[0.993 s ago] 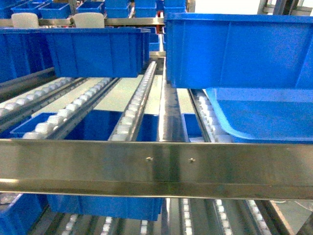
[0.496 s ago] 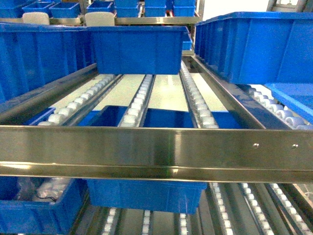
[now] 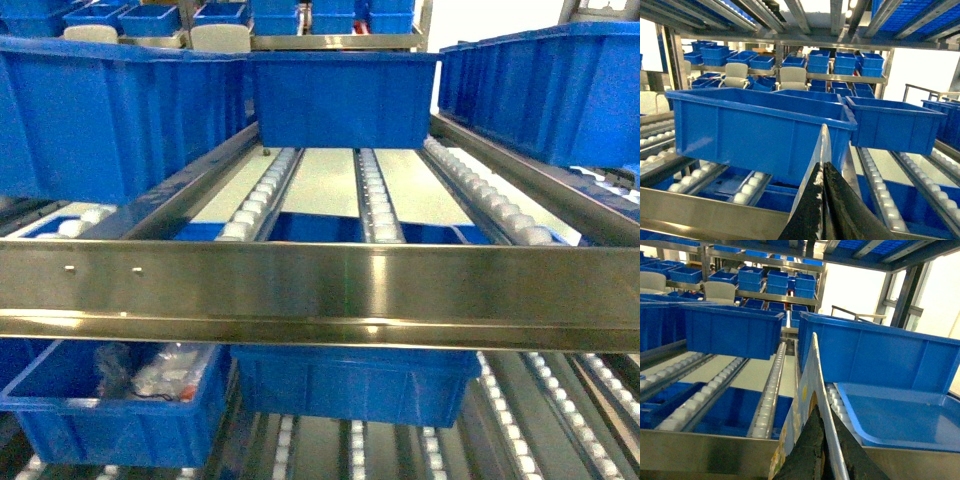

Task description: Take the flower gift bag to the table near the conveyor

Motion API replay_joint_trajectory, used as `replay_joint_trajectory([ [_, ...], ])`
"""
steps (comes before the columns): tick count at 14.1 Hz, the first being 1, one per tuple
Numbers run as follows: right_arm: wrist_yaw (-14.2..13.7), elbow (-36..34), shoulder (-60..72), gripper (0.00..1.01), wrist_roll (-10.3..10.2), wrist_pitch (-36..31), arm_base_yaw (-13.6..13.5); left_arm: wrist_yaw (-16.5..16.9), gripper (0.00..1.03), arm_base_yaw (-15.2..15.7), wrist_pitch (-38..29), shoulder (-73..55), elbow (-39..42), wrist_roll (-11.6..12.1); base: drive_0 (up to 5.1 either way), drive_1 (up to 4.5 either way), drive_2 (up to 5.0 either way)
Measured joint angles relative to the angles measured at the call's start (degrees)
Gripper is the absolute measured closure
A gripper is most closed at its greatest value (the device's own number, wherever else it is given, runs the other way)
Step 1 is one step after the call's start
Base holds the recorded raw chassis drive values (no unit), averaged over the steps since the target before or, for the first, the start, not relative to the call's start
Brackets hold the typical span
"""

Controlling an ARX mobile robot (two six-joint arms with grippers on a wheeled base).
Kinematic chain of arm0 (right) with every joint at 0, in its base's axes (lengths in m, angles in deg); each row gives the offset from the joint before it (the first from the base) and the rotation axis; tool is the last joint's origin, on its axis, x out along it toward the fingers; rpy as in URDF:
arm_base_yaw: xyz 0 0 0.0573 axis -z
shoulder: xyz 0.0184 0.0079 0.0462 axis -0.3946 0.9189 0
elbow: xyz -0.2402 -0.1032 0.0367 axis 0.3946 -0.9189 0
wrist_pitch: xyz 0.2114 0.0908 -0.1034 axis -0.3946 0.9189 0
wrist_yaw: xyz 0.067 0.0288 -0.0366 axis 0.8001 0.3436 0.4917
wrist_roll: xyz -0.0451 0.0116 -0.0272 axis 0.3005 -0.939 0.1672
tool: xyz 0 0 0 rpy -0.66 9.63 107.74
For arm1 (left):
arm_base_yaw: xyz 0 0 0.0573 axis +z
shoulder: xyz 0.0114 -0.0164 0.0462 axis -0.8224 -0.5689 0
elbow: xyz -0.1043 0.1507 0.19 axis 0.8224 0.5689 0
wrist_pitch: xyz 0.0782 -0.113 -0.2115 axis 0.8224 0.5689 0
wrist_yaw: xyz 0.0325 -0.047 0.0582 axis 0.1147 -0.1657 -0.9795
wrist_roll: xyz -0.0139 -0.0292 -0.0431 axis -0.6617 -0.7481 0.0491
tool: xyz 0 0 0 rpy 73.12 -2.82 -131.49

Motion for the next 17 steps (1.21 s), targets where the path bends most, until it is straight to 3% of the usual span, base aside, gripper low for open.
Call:
replay_joint_trajectory([
  [17, 0.0, 0.0, 0.0, 0.99, 0.0, 0.2, 0.0, 0.0, 1.01, 0.0, -0.1, 0.0, 0.0, 0.0, -4.9, 2.16, 2.7],
])
